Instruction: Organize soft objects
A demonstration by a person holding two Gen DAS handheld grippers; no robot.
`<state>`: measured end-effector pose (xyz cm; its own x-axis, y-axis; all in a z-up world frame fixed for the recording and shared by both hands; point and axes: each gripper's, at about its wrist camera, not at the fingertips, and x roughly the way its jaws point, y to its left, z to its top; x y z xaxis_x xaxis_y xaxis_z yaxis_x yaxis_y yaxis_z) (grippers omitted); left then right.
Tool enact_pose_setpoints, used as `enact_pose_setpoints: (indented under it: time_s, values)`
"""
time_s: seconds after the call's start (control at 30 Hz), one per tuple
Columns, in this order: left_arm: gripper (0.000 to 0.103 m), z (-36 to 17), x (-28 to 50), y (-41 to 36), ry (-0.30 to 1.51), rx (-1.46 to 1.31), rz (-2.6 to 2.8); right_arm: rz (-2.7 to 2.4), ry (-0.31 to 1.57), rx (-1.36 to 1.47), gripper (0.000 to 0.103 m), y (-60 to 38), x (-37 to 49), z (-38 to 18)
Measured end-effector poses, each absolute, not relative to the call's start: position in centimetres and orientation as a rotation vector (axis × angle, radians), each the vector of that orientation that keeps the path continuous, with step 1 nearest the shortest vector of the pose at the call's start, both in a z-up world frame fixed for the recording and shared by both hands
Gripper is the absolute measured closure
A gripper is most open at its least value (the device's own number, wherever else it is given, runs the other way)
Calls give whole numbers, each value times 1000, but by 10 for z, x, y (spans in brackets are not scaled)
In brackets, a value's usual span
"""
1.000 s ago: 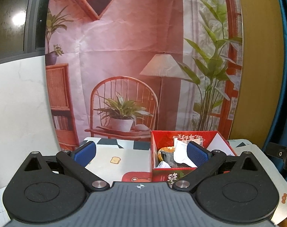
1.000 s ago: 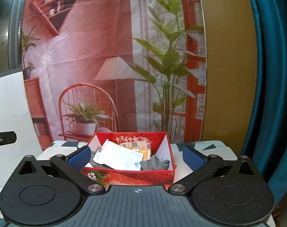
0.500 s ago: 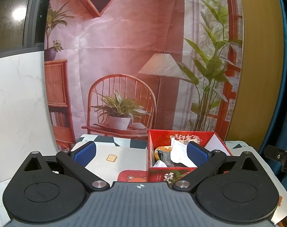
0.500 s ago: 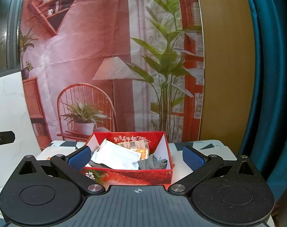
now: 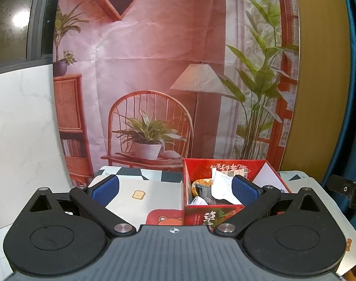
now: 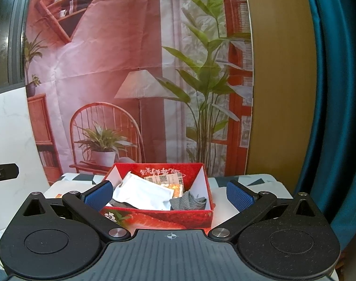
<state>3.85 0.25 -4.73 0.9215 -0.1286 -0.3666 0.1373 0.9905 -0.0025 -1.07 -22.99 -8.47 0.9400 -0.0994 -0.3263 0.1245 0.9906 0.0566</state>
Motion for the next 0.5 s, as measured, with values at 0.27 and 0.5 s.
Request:
enact_pose_setpoints:
  time_s: [0.27, 0.5]
  values:
    - [0, -47, 37, 2, 371, 30, -137, -122, 323, 74, 0, -231, -11, -84]
    - [0, -47, 37, 2, 369, 30, -138, -126, 314, 66, 0, -230, -14, -82]
